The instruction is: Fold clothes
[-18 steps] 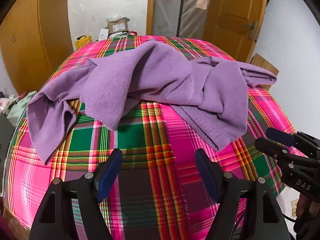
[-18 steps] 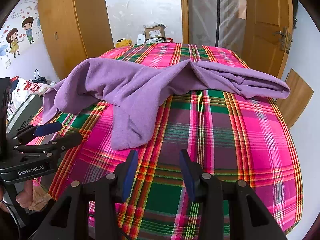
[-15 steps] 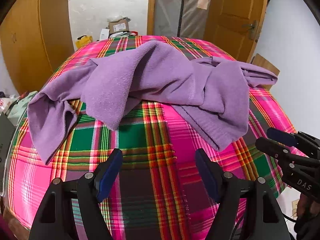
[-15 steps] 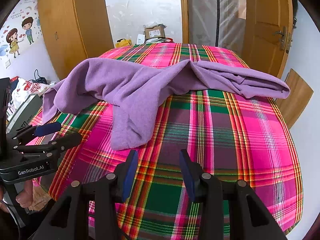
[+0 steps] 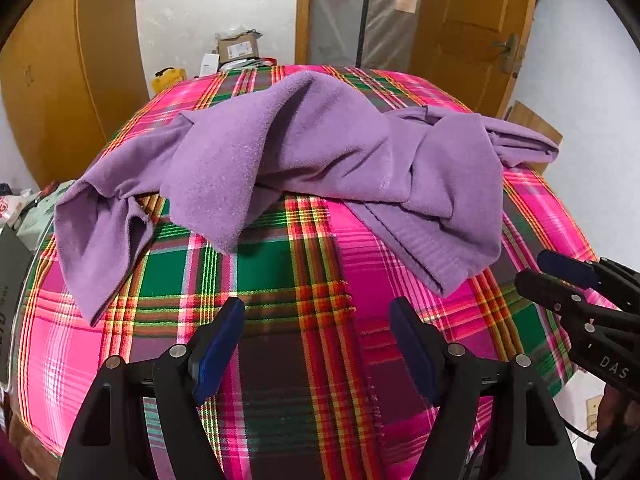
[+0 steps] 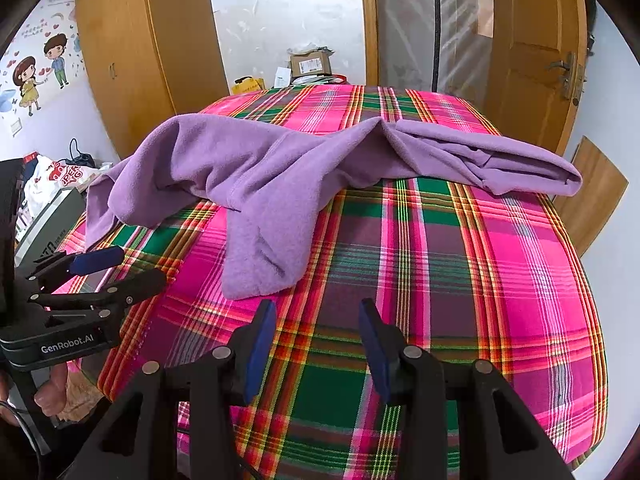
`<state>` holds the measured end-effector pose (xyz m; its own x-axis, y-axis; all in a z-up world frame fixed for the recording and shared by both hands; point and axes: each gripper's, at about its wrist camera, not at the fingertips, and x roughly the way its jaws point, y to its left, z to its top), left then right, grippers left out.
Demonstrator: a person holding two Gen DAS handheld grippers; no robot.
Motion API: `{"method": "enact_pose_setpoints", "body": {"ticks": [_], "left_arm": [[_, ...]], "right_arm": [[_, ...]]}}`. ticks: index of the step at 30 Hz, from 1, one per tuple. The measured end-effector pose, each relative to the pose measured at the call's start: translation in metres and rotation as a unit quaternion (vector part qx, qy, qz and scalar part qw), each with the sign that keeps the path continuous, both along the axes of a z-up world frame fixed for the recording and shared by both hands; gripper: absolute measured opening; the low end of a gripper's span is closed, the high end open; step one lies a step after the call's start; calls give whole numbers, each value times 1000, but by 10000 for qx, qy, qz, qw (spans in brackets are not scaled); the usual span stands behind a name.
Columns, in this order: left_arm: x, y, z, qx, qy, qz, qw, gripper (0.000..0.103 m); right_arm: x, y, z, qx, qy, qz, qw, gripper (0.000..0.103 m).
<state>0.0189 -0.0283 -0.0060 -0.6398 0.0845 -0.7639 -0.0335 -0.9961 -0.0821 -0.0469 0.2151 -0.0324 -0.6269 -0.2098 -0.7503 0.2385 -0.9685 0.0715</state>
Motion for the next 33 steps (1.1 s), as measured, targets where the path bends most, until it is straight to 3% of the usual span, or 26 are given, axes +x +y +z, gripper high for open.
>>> {"method": "enact_pose_setpoints", "body": {"ticks": [14,24,33], "left_arm": [[34,-49,-4,38,-103,-109,9999,77],[87,-132,-7,127,-99,-178,9997,77],[123,-165,-4,153,-65,-298,9994,77]], "right_arm": [[0,2,-1,-27,-18,-12,10000,43],[1,1,-1,-12,-19,-13,10000,43],[3,-2,0,23,-11,12,10000,43]]}}
